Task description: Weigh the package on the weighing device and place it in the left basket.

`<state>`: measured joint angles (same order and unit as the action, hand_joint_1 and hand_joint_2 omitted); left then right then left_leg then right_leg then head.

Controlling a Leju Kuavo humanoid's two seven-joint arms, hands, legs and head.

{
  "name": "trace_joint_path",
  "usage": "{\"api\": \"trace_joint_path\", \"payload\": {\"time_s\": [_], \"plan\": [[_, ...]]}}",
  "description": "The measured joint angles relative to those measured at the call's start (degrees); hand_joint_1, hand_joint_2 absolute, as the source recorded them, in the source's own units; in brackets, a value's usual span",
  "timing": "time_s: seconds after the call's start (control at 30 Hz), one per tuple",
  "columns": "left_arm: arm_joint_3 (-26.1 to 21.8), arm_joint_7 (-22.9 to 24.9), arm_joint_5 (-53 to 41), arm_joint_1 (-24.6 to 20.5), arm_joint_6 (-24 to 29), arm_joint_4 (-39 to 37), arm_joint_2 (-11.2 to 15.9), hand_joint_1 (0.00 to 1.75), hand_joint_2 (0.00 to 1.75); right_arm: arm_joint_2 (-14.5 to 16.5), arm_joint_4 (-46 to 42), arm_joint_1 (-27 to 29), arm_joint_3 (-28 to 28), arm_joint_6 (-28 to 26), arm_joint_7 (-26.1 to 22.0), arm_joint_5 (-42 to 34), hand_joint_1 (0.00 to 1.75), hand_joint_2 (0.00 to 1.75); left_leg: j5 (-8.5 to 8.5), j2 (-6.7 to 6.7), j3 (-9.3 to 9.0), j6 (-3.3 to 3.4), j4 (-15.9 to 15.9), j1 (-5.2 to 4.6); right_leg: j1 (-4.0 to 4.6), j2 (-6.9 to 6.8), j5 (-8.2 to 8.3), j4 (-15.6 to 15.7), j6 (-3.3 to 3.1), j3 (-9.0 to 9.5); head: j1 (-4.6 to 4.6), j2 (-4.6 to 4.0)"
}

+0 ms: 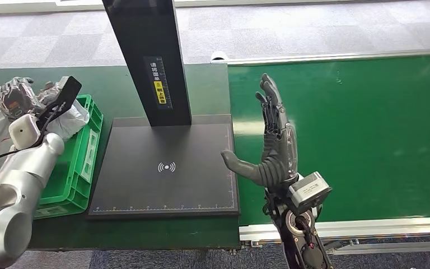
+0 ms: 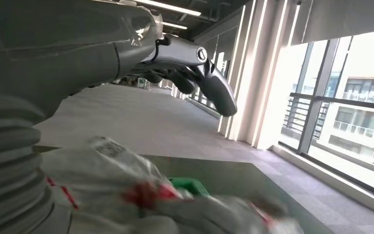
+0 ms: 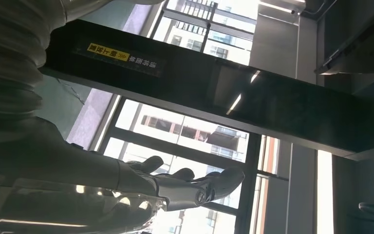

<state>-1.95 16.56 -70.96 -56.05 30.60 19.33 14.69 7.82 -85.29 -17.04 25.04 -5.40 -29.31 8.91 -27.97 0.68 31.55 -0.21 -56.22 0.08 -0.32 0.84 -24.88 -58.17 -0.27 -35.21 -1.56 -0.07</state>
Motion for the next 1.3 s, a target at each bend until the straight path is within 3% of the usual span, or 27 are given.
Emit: {"api": "trace_joint_path", "payload": {"time_s": [0.23,0.4,0.53,0.6,0.67,0.8,0.87,0.93,1.0,1.13,1.2,1.3], "plan": [[-2.61,0.77,0.55,0.13,2.85,-0.46,1.27,0.00,1.75,0.10,0.00,0.01,0.37,-0.01,0.49,0.43,0.00,1.75,0.00,0.00,0.00,0.00,0.00,0.00,0.00,-0.01,0.00,0.00,0.00,0.00,0.01,0.00],[-5.16,-2.72,3.80,0.25,3.42,-0.51,1.09,0.00,1.75,0.35,-0.02,0.06,0.38,-0.11,0.68,0.67,0.00,1.75,0.00,-0.01,-0.01,0.00,0.00,0.00,0.00,-0.01,0.00,0.01,0.00,0.00,0.01,0.00],[-8.45,-6.69,8.61,0.27,2.13,-0.51,0.19,0.00,0.00,0.37,-0.02,0.09,0.37,-0.15,0.74,1.10,0.00,1.75,0.00,0.00,-0.02,0.00,-0.01,-0.01,0.00,-0.01,0.00,0.01,0.00,0.00,0.01,0.00],[-10.62,-10.81,13.81,0.25,-0.26,-0.40,-0.52,0.00,0.87,0.37,-0.02,0.13,0.36,-0.15,0.85,1.39,0.00,1.75,0.00,0.00,-0.02,0.00,-0.01,-0.01,0.00,-0.01,0.00,0.01,0.00,-0.01,-0.01,0.00],[-14.59,-18.93,22.98,0.30,-4.56,0.04,-1.80,0.00,1.75,0.37,-0.02,0.27,0.36,-0.17,0.99,1.85,0.00,1.75,0.00,0.00,-0.02,0.00,-0.01,-0.01,0.00,-0.01,0.00,0.01,0.00,-0.02,-0.01,-0.01],[-22.79,-40.90,43.35,2.03,-18.22,4.39,-6.39,0.00,1.75,0.38,0.03,0.68,0.35,-1.05,1.33,2.68,0.00,1.75,0.00,0.01,-0.02,0.00,-0.02,-0.04,-0.04,-0.02,0.00,0.02,0.00,0.00,0.02,0.00],[-22.97,-46.31,54.81,6.31,-26.82,11.62,-9.96,0.00,1.75,0.45,0.19,0.65,0.34,-1.77,2.06,2.66,0.00,1.75,-0.04,-0.02,-0.06,0.02,-0.01,-0.09,-0.10,0.03,-0.01,0.03,0.01,0.03,-0.01,0.00],[-19.75,-47.05,65.16,13.47,-30.88,22.10,-13.97,0.00,1.75,0.59,0.50,0.59,0.34,-2.30,3.10,2.58,0.00,1.75,-0.10,-0.07,-0.08,0.03,-0.01,-0.12,-0.13,0.10,-0.02,0.05,0.03,0.05,-0.01,0.00],[-13.82,-47.41,72.02,21.59,-31.00,32.37,-17.29,0.00,1.75,0.66,0.99,0.79,0.34,-2.53,4.10,2.57,0.00,1.75,-0.19,-0.09,-0.08,0.05,-0.01,-0.12,-0.13,0.15,-0.06,0.09,0.10,0.05,0.01,0.00],[-0.57,-50.12,76.48,35.61,-30.39,46.77,-21.25,0.00,1.75,0.54,2.23,2.39,0.02,-3.68,4.34,3.30,0.00,1.75,-0.33,0.08,-0.03,0.15,-0.02,-0.12,-0.13,0.06,-0.25,0.14,0.31,0.07,0.01,0.00],[4.57,-50.88,77.13,40.34,-30.41,51.04,-22.50,0.00,1.75,0.38,2.43,3.35,-0.47,-4.22,3.76,3.60,0.00,1.75,-0.36,0.08,0.00,0.17,-0.02,-0.11,-0.13,0.04,-0.27,0.14,0.33,0.07,0.01,0.00],[9.21,-50.99,77.45,43.99,-30.65,54.96,-23.46,0.00,1.75,0.15,2.45,4.24,-1.14,-4.37,3.50,3.85,0.00,1.75,-0.39,0.04,-0.01,0.17,-0.02,-0.10,-0.12,0.05,-0.26,0.14,0.33,0.06,0.01,0.00]]}}
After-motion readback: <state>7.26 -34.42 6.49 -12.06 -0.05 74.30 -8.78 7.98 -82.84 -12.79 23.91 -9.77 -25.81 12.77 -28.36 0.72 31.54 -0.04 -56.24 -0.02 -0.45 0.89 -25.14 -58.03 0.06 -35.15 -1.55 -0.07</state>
